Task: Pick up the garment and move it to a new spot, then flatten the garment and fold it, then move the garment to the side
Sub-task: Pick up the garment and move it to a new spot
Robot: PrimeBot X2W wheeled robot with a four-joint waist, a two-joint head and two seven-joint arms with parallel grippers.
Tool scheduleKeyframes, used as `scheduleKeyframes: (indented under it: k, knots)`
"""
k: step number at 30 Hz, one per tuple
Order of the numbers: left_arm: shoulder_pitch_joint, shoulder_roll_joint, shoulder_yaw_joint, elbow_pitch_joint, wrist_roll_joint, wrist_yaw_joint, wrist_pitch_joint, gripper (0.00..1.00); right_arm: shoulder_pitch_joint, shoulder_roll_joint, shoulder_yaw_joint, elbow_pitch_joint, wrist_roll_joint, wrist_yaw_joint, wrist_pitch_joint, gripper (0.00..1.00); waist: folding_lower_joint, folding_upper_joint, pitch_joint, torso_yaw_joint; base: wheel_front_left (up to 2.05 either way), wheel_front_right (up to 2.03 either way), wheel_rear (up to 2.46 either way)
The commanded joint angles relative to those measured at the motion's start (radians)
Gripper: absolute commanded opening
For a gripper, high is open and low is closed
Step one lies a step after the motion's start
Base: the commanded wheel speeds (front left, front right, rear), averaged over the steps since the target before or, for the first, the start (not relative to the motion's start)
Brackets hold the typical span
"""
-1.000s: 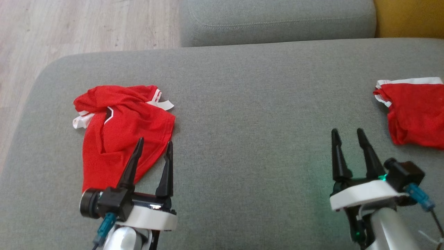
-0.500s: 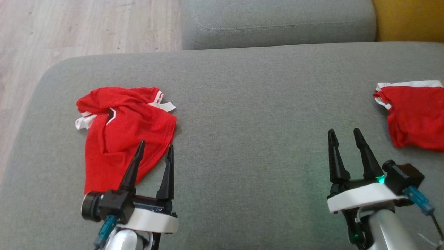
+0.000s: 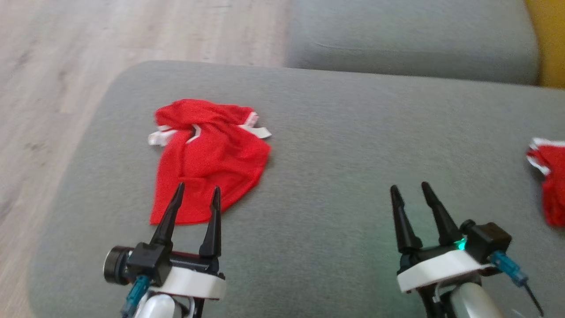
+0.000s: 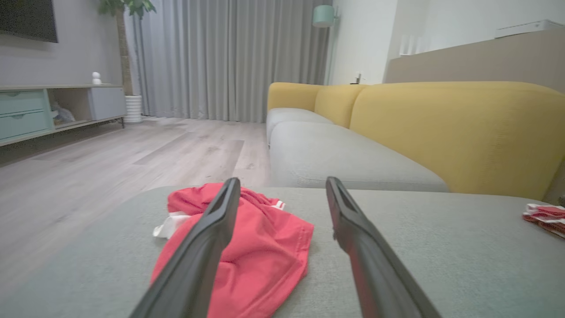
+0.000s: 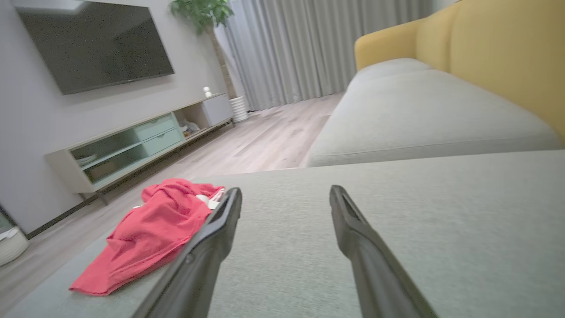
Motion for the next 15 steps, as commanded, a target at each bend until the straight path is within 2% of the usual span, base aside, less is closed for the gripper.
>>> scheduleKeyframes:
  k: [1,9,15]
  knots:
    - [-0.013,0.002,0.036,-0.027,0.005,0.002,-0.005,1.0,-0.02,-0.002,0.035,-0.025,0.006,-0.001,-0.011,1.0,0.0,0.0,-0.02,0.056,0.0,0.0,0.0]
    - [0.015,0.002,0.045,-0.02,0.015,-0.003,-0.005,1.0,-0.007,-0.002,0.093,-0.015,0.022,-0.001,-0.011,1.0,0.0,0.0,-0.048,0.163,0.0,0.0,0.0]
    - [0.025,0.002,0.048,-0.016,0.021,-0.009,-0.005,1.0,0.0,-0.002,0.106,-0.013,0.032,-0.001,-0.011,1.0,0.0,0.0,-0.055,0.2,0.0,0.0,0.0]
